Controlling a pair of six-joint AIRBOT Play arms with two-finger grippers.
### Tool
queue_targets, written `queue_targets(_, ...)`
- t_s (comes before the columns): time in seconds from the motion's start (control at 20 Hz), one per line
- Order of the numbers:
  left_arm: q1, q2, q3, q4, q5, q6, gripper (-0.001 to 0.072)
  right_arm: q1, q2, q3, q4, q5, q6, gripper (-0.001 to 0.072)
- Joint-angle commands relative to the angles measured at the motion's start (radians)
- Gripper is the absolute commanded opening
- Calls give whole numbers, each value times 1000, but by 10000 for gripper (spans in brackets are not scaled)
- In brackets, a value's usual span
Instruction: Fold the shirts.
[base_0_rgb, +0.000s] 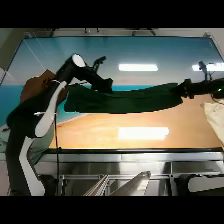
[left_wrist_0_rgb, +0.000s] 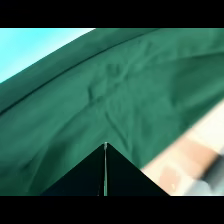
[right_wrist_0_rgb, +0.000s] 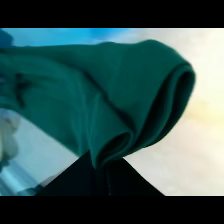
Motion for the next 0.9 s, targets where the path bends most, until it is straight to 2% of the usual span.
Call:
queue_targets(0.0, -158, -85, 64, 61, 140, -47, -4, -14, 120, 32, 134, 161, 14, 20)
queue_targets(0.15, -232, -188, 162, 17, 164, -77, -4, 12, 204, 32, 226, 205, 16, 20)
queue_targets(0.35, -212, -164, 89, -239, 251, -72, -2, 40, 271, 33, 243, 214, 66, 20)
queue_targets(0.5, -142, -89, 87, -547, 215, 83, 15, 90, 275, 32, 242, 190, 91, 20)
queue_targets(0.55, -108, -49, 87, -644, 172, 145, 15, 127, 275, 32, 235, 148, 94, 20)
queue_targets(0.65, -28, 37, 87, -744, 71, 187, 15, 230, 269, 32, 226, 31, 106, 20)
queue_targets(0.85, 170, 200, 87, -764, -129, 190, 15, 533, 188, 32, 178, -293, 120, 21)
